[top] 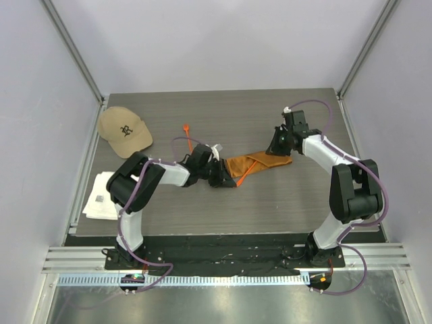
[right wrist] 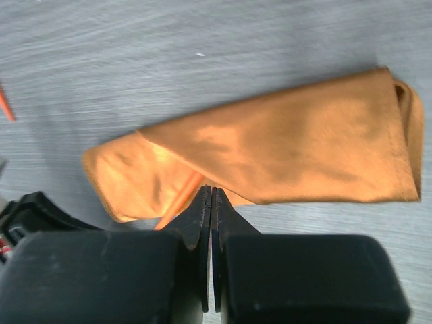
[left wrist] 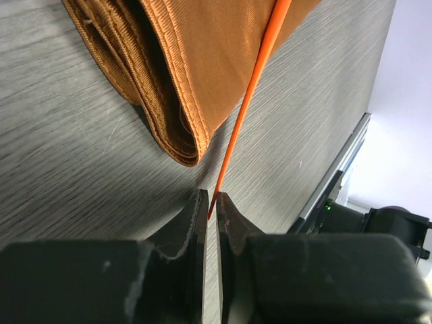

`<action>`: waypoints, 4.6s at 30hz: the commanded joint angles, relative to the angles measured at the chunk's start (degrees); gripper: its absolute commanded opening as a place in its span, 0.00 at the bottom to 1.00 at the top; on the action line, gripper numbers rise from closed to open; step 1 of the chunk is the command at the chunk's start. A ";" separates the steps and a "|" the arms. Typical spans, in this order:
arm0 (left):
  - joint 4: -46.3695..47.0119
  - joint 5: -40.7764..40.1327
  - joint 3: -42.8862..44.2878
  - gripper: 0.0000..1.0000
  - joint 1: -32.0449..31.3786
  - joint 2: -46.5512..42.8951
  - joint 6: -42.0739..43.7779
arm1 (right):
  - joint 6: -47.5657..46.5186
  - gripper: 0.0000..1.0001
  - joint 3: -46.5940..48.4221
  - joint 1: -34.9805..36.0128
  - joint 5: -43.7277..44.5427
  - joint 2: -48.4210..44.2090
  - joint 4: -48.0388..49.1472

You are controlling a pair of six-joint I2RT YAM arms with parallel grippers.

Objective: Fold the napkin into a case and place the utensils inside
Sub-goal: Pick up the knife from the folded napkin, then insert the knife into the folded napkin.

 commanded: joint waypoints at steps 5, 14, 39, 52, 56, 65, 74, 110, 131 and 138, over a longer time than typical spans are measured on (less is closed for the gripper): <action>-10.49 0.06 5.38 0.00 -0.14 -0.94 6.82 | 0.82 0.01 -3.23 -1.63 6.34 -0.61 1.39; -24.47 8.39 15.84 0.00 0.39 -0.06 16.66 | -1.20 0.01 -3.49 -3.47 11.08 1.15 2.71; -67.26 22.03 51.34 0.00 6.19 16.98 48.83 | -1.11 0.01 -1.30 -4.79 9.42 6.16 8.95; -80.44 20.80 66.89 0.00 7.24 26.74 60.61 | -2.70 0.01 0.73 -4.97 8.45 9.77 8.95; -79.95 18.87 71.29 0.00 7.42 27.98 60.71 | -2.70 0.01 0.55 -4.97 8.02 10.03 9.65; -82.75 17.29 80.97 0.00 7.33 33.60 61.41 | -2.96 0.01 0.64 -5.05 7.49 10.47 9.74; -79.24 17.02 83.17 0.00 7.42 35.88 59.92 | -1.99 0.01 0.29 -5.05 7.40 8.37 9.92; -73.17 13.60 87.65 0.00 6.98 39.05 55.17 | -2.08 0.01 0.29 -5.49 8.28 10.73 7.63; -62.82 -10.84 73.36 0.72 13.82 9.66 38.08 | -0.07 0.01 0.55 -5.23 6.25 9.42 8.86; -59.64 -52.81 51.80 0.79 15.42 0.20 19.41 | 1.26 0.11 4.15 -2.25 10.29 4.41 5.35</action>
